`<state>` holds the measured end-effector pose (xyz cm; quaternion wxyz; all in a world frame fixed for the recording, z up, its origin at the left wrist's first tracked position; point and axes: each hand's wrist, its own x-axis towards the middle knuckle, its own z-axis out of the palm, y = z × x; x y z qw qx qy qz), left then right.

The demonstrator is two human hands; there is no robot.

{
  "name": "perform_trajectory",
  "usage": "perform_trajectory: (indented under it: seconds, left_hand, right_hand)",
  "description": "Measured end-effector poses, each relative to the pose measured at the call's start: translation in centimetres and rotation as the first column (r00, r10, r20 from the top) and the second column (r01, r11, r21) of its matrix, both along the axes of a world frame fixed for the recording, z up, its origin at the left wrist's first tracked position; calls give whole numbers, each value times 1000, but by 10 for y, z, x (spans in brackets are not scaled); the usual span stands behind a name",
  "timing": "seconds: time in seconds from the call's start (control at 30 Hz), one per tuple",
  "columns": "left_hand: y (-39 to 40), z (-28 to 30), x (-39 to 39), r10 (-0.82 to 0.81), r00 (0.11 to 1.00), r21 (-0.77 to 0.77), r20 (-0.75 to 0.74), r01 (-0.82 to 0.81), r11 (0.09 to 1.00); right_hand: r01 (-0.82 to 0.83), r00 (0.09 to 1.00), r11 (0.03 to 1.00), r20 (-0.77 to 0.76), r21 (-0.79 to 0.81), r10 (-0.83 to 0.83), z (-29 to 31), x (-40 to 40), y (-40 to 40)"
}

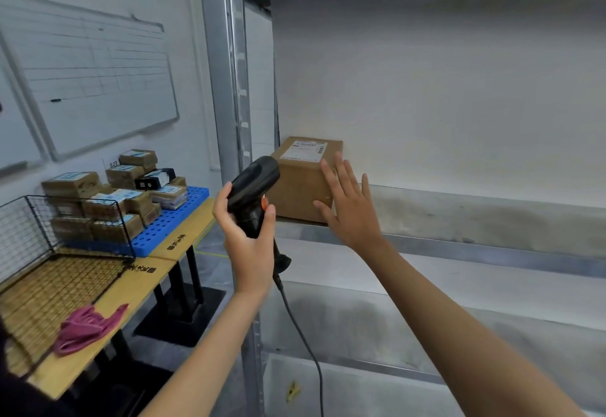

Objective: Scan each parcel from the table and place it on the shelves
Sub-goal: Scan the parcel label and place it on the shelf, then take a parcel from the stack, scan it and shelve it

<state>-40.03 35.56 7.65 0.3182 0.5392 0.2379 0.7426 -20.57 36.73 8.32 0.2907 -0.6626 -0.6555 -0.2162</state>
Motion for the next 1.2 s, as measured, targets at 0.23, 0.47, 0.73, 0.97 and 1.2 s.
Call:
perform_trajectory:
  seconds: [0.23,0.47,0.73,0.97,1.2]
  left_hand:
    - [-15,5,17,-16,998,28,-61,18,999]
    - [-37,13,58,-108,988,36,-107,112,993]
    - [-92,20,163,-394,883,28,-255,414,910]
    - [-178,4,280,-592,719,-57,-365,617,785]
    - [-296,-21,379,-679,511,-45,-527,781,623]
  right_hand:
    - [0,999,999,38,-33,1,5,11,-8]
    - [20,1000,1000,-3,-24,-20,11,35,-50]
    - [295,946,955,-131,-41,-298,9,133,-154]
    - [640,749,753,-99,-152,-656,-5,229,-298]
    - [837,504,505,-63,-211,-862,-31,283,-451]
